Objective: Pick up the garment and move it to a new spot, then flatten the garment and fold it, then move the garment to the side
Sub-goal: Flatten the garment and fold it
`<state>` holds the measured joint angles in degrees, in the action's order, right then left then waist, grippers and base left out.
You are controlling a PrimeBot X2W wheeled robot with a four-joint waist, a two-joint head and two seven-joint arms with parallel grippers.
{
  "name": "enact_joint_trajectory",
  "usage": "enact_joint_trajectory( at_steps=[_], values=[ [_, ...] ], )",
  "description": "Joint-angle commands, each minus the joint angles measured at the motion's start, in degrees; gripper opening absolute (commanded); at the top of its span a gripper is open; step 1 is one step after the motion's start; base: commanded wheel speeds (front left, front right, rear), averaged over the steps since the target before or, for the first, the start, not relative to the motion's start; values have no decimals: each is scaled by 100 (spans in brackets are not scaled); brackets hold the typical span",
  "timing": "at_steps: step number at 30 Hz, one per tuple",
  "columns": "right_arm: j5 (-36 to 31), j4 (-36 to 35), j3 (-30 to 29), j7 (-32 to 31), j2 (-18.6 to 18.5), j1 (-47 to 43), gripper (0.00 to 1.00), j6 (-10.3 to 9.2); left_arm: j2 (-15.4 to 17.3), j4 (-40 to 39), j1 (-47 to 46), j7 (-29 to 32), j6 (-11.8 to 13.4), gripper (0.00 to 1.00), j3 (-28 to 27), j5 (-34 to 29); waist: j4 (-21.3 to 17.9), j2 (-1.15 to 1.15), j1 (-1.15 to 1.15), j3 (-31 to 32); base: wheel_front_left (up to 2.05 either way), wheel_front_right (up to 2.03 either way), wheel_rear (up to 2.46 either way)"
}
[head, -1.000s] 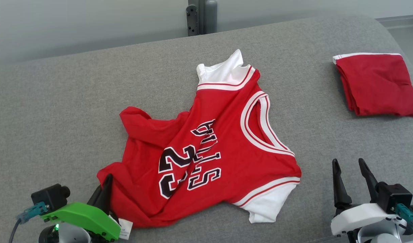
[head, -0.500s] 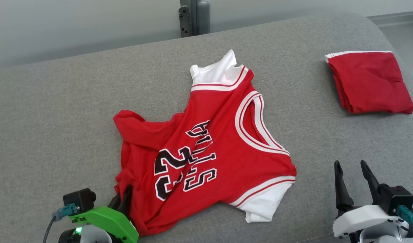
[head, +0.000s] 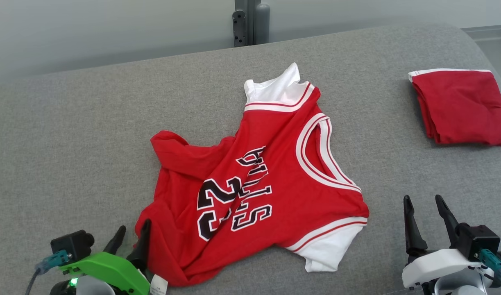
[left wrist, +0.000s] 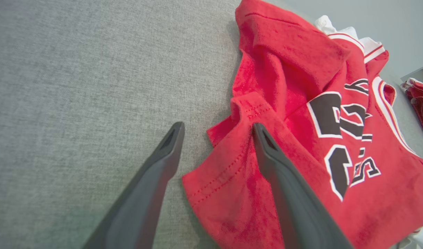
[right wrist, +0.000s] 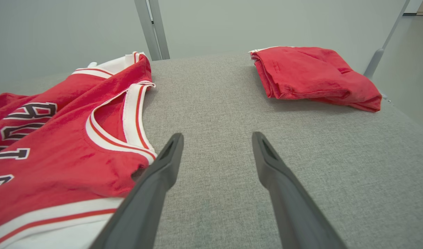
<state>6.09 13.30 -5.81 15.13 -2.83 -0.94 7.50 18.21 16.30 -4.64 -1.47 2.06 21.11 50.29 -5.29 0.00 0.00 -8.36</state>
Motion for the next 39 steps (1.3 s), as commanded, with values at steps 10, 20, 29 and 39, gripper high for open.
enact_joint_trajectory(
  at_steps=[10,20,29,39],
  values=[
    [9,9,6,1,-16,21,100,-2,574,-835,749,753,25,100,-345,713,-196,0,0,-41,0,0,0],
    [38,-1,-33,1,-15,100,100,-2,479,-743,752,1140,-52,0,-136,910,-298,0,0,-153,0,0,0],
    [3,-30,-142,1,-13,-99,100,-2,519,-1324,1335,52,428,0,-865,786,-16,0,0,-24,0,0,0],
    [-103,-22,-42,1,-17,-93,100,-2,-211,-1076,1782,-688,1052,0,-1169,887,344,0,0,20,0,0,0]
  ],
)
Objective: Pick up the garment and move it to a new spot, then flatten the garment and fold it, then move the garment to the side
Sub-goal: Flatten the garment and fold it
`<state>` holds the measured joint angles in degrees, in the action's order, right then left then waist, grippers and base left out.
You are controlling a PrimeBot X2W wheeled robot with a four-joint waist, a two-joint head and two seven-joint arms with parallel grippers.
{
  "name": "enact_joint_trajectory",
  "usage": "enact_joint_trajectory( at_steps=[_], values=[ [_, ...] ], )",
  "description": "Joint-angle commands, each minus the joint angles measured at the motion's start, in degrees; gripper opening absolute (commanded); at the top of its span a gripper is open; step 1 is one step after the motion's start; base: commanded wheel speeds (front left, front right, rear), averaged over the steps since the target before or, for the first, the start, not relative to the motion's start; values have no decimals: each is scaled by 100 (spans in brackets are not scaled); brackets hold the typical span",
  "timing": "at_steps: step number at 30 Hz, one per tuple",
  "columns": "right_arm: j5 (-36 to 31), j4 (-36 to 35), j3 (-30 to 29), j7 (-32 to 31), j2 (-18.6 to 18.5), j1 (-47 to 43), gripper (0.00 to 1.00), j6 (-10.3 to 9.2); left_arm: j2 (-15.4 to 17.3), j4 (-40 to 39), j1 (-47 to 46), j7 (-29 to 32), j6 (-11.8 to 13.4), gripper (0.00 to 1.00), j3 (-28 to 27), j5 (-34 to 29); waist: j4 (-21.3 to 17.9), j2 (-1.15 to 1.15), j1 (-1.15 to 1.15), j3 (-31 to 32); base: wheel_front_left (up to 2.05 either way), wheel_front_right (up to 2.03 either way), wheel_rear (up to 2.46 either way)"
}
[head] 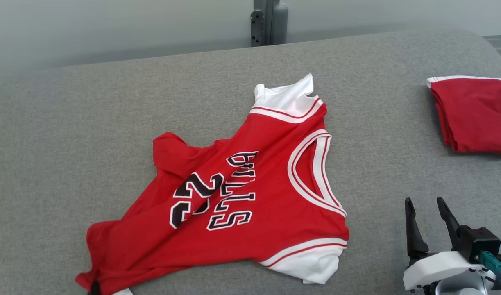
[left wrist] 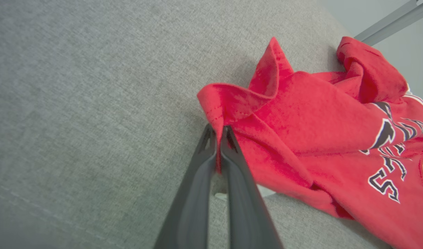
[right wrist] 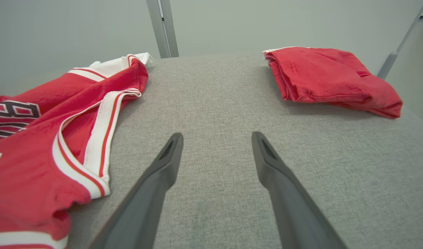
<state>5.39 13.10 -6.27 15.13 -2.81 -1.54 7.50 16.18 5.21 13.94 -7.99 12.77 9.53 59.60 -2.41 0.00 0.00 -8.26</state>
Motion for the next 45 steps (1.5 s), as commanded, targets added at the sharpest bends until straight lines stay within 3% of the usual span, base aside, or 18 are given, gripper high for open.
enact_joint_trajectory(
  at_steps=[1,2,3,4,11,14,16,21,27,30,35,38,45],
  values=[
    [-49,3,8,1,-19,-15,100,-2,-52,149,-147,-61,-38,0,42,-68,67,0,0,10,0,0,0],
    [-59,6,9,0,-19,5,100,-2,-97,233,-199,-101,-40,34,85,-123,73,0,0,13,0,0,0],
    [-69,6,10,1,-19,16,100,-2,-175,292,-231,-162,-36,55,88,-113,74,0,0,21,0,0,0],
    [-77,0,8,1,-19,23,100,-2,-228,334,-217,-180,-45,100,94,-69,70,0,0,32,0,0,0],
    [-99,-81,-138,0,-19,-105,100,-2,-160,6,133,-682,255,100,-478,-667,24,0,0,196,0,0,0],
    [-79,-125,-178,1,-17,-191,100,-2,-208,-462,278,-721,340,100,-743,-1349,26,0,0,297,0,0,0],
    [-79,-143,-195,1,-19,-224,100,-2,-346,-721,297,-717,249,100,-710,-1808,37,0,0,337,0,0,0],
    [-109,-97,-37,0,-19,-150,100,-2,-426,-673,-283,-581,-214,100,316,-2679,-61,0,0,346,0,0,0],
    [-20,-122,172,0,-17,97,100,-2,-635,-165,-1612,510,-942,100,1851,-3311,-468,0,0,90,0,0,0],
    [54,-117,201,0,-16,206,100,-2,-856,270,-2423,959,-1094,100,2241,-3555,-707,0,0,-95,0,0,0],
    [192,-58,228,0,-19,316,100,-2,-941,1144,-3539,1609,-907,100,2434,-4022,-1108,0,0,-333,0,0,0],
    [270,-32,219,0,-15,342,100,-2,-880,1599,-3968,2026,-934,100,2507,-4132,-1300,0,0,-420,0,0,0],
    [355,-1,172,0,-14,403,100,-2,-651,2163,-4486,2183,-681,100,2354,-4335,-1516,0,0,-488,0,0,0]
  ],
)
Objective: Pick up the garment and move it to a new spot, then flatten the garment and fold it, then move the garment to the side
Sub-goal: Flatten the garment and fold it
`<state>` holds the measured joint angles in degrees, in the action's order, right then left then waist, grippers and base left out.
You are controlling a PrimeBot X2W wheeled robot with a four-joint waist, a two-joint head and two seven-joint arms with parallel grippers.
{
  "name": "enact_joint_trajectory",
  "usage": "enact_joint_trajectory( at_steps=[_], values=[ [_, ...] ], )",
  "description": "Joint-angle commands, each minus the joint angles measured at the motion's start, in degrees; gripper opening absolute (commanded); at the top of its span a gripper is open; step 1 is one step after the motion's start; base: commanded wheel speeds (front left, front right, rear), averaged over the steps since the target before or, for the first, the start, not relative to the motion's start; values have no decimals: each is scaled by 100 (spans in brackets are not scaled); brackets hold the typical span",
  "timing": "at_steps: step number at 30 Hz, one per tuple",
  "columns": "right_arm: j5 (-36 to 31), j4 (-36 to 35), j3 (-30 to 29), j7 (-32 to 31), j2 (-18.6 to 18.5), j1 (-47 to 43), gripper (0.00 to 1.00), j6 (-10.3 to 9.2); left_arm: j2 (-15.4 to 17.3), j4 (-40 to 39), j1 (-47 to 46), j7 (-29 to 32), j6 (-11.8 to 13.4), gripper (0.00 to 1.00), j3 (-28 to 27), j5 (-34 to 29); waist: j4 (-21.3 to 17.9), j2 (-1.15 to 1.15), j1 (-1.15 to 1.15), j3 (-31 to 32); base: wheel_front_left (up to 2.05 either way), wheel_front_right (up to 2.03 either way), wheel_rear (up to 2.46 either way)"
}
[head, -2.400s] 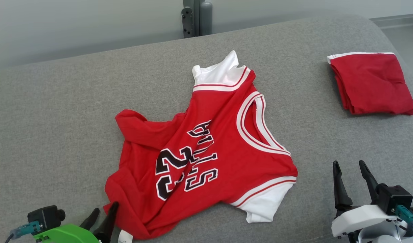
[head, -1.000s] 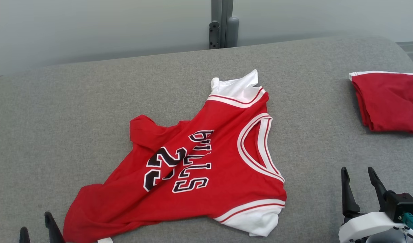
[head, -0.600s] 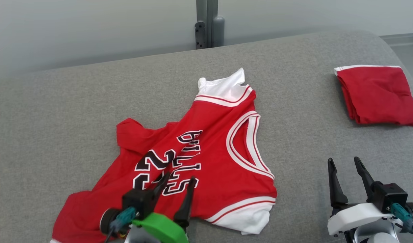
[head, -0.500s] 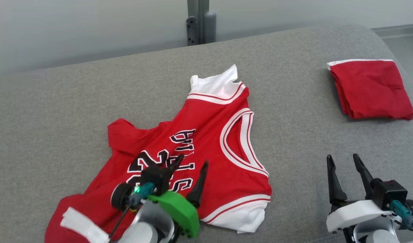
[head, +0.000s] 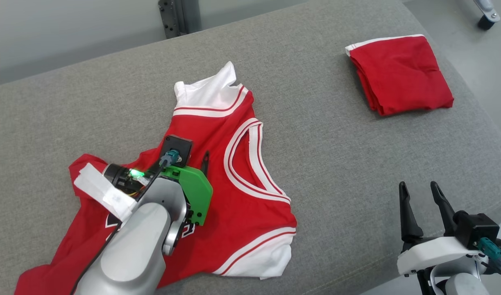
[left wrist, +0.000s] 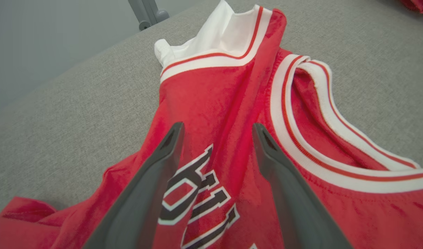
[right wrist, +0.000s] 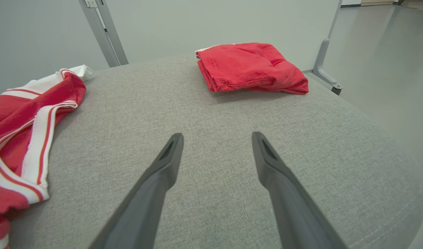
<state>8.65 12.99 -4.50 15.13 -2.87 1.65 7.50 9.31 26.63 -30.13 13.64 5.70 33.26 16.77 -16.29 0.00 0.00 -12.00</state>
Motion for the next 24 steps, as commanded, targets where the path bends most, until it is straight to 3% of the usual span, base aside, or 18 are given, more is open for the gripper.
enact_joint_trajectory(
  at_steps=[1,5,6,7,8,17,24],
  values=[
    [34,15,-8,0,-7,87,100,-2,64,94,-122,62,48,100,-33,-62,-137,0,0,-118,0,0,0],
    [40,18,5,0,-8,121,100,-2,145,474,-240,411,-116,100,77,-25,-140,0,0,-150,0,0,0],
    [42,18,19,0,-8,139,100,-2,139,543,-301,451,-150,94,71,9,-142,0,0,-167,0,0,0],
    [51,13,34,0,-8,159,100,-2,153,594,-399,398,-128,42,51,-19,-143,0,0,-190,0,0,0],
    [61,7,44,0,-8,181,100,-2,174,654,-471,357,-104,0,38,-48,-141,0,0,-215,0,0,0],
    [75,-13,72,-1,-10,346,100,-2,202,1392,-1163,-401,48,0,-376,134,-203,0,0,-432,0,0,0],
    [37,2,56,0,-10,306,100,-2,289,1881,-1633,-1706,586,0,-845,142,-293,0,0,-481,0,0,0]
  ],
)
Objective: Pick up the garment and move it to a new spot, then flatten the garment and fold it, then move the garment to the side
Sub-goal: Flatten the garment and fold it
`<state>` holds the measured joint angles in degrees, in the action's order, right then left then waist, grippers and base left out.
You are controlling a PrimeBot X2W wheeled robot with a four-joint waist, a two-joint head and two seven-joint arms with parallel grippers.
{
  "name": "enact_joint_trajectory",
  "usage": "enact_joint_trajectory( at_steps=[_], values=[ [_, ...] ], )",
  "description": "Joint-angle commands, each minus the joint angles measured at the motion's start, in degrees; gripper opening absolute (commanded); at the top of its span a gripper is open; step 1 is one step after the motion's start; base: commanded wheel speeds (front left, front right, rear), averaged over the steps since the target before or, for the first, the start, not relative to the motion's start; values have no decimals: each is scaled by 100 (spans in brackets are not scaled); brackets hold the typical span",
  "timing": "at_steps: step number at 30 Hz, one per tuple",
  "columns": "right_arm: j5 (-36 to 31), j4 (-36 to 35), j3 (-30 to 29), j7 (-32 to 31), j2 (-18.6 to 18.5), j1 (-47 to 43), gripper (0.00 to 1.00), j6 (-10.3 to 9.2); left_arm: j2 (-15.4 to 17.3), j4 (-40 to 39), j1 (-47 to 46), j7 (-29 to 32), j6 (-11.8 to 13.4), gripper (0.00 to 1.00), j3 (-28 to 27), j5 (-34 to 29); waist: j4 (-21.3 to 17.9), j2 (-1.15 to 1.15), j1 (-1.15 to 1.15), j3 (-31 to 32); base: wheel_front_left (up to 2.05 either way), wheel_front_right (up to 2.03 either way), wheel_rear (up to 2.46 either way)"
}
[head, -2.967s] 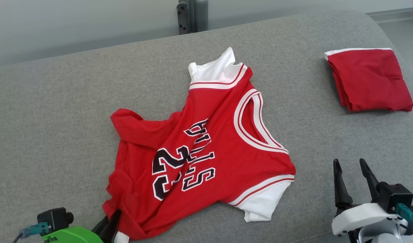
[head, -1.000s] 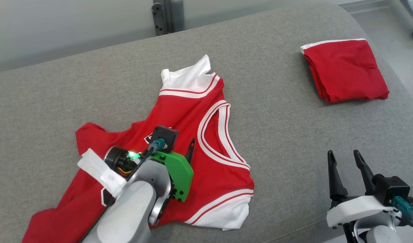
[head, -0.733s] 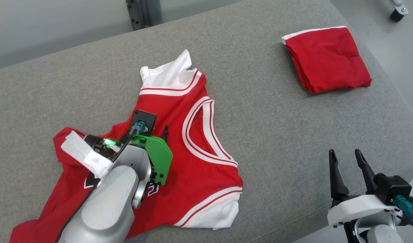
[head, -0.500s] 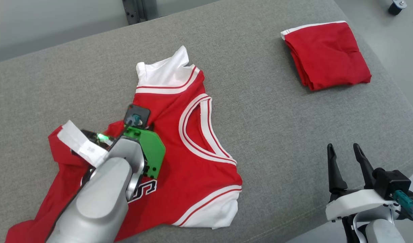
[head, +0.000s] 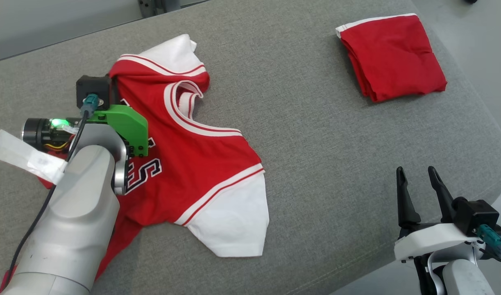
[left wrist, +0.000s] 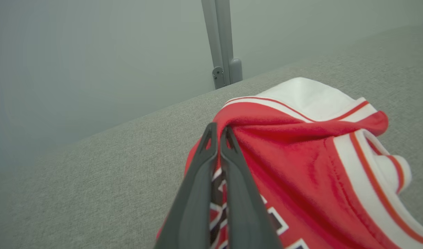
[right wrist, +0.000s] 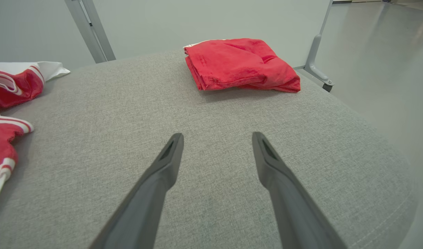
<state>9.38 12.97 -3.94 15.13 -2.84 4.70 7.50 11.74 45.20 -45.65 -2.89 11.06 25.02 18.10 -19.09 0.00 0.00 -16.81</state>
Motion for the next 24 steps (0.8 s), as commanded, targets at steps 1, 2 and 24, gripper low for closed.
enact_joint_trajectory(
  at_steps=[1,2,24],
  values=[
    [-40,12,3,0,-12,-2,100,-2,48,103,-123,-159,95,0,-53,14,-22,0,0,3,0,0,0],
    [-44,19,5,0,-12,-4,100,-2,42,204,-150,-250,114,0,-72,24,-30,0,0,8,0,0,0],
    [-533,-354,-502,0,-15,-533,100,-2,233,-2416,2782,-1229,6,100,-1115,554,838,0,0,1130,0,0,0]
  ],
)
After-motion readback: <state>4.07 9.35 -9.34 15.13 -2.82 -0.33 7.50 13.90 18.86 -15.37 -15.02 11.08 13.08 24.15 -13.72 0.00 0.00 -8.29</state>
